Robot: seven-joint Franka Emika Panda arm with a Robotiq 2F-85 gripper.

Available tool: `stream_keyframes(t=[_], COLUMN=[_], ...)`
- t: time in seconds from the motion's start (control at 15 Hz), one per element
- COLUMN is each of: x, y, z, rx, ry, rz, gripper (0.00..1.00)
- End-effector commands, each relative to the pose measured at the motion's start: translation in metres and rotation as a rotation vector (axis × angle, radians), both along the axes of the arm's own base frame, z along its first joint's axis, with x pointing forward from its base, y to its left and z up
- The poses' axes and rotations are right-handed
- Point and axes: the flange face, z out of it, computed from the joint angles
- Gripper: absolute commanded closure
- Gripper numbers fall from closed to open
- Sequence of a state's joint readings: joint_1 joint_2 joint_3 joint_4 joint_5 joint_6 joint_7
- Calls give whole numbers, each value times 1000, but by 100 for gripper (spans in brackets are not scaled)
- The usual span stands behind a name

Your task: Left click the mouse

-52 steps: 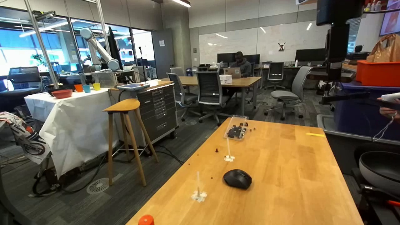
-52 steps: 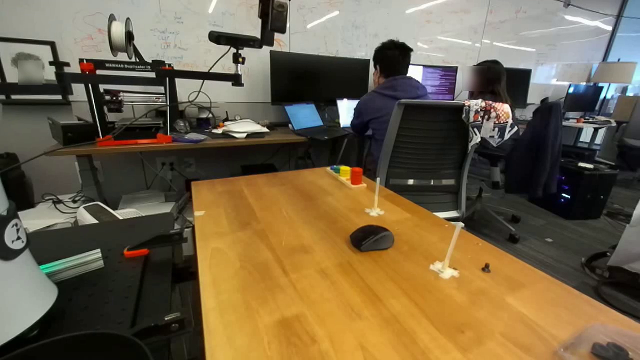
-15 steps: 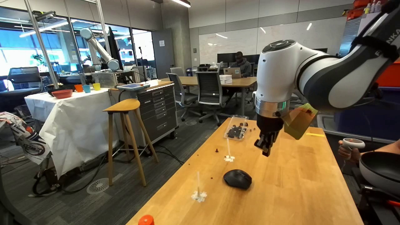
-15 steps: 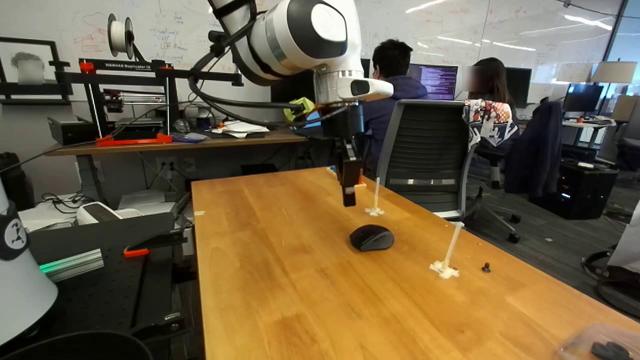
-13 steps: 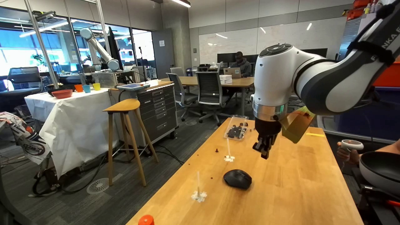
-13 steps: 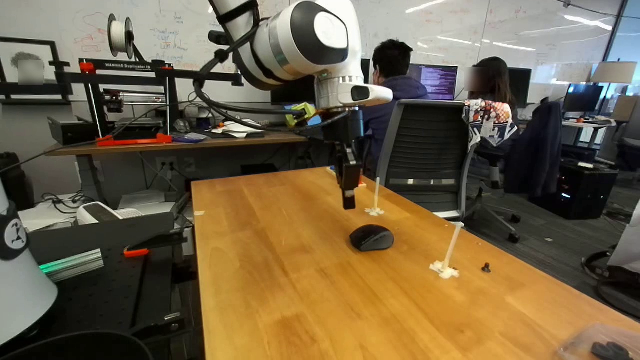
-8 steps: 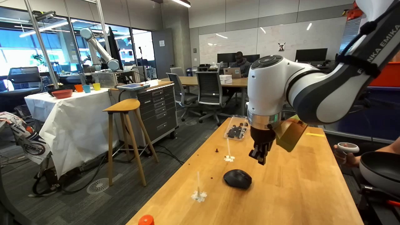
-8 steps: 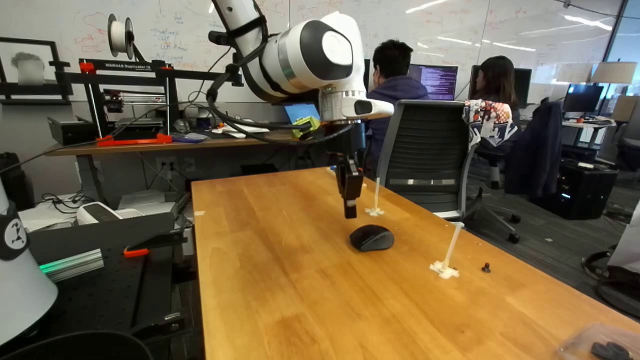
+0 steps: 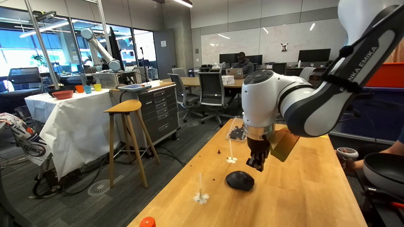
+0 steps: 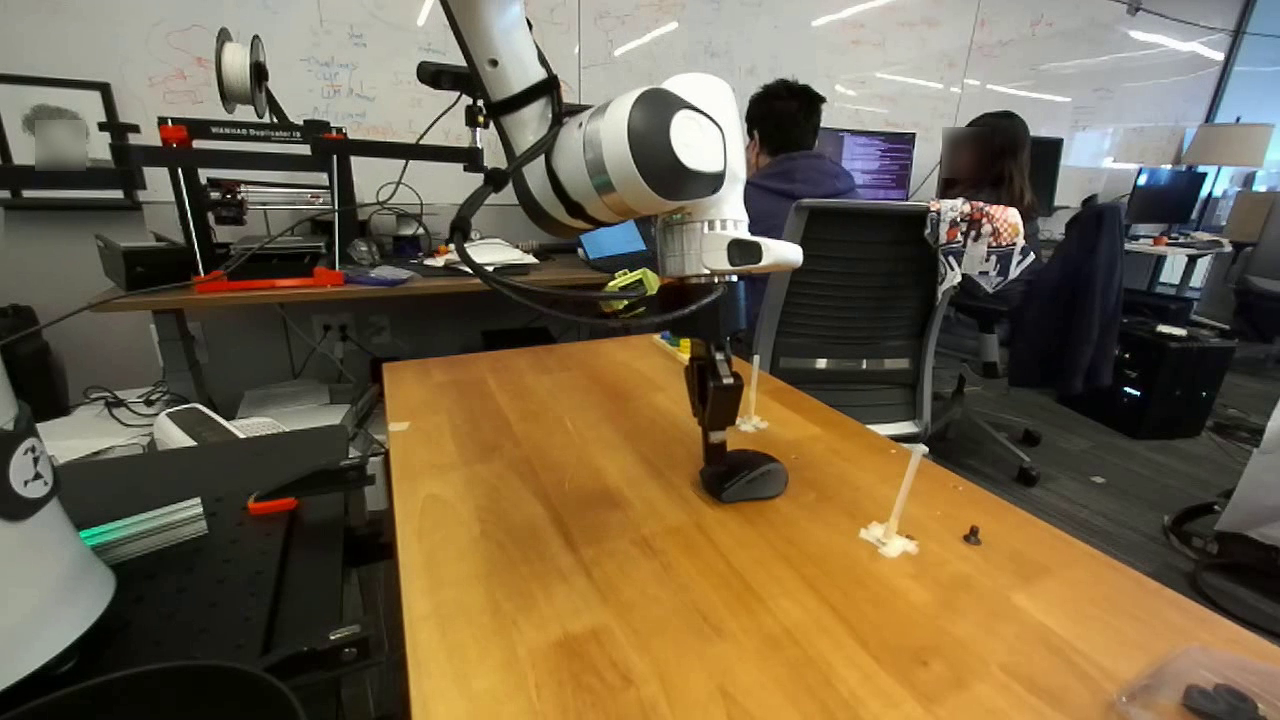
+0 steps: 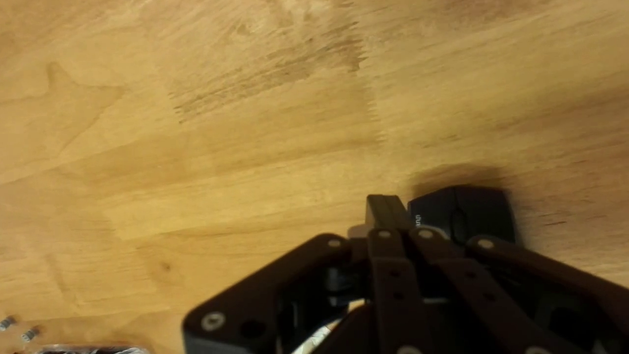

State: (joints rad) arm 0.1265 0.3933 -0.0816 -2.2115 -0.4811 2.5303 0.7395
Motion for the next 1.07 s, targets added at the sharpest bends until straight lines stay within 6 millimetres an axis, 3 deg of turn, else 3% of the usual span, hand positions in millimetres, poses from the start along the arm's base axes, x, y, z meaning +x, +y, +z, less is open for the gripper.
stream_keyframes(t=[0.0,0.53,1.0], x=[16,29,31], y=[6,24,27], z=[-12,-31,-28], rx=[-17,-25,-20], ry=[-13,-5,-9], rz=[7,42,46], gripper=[100,100,100])
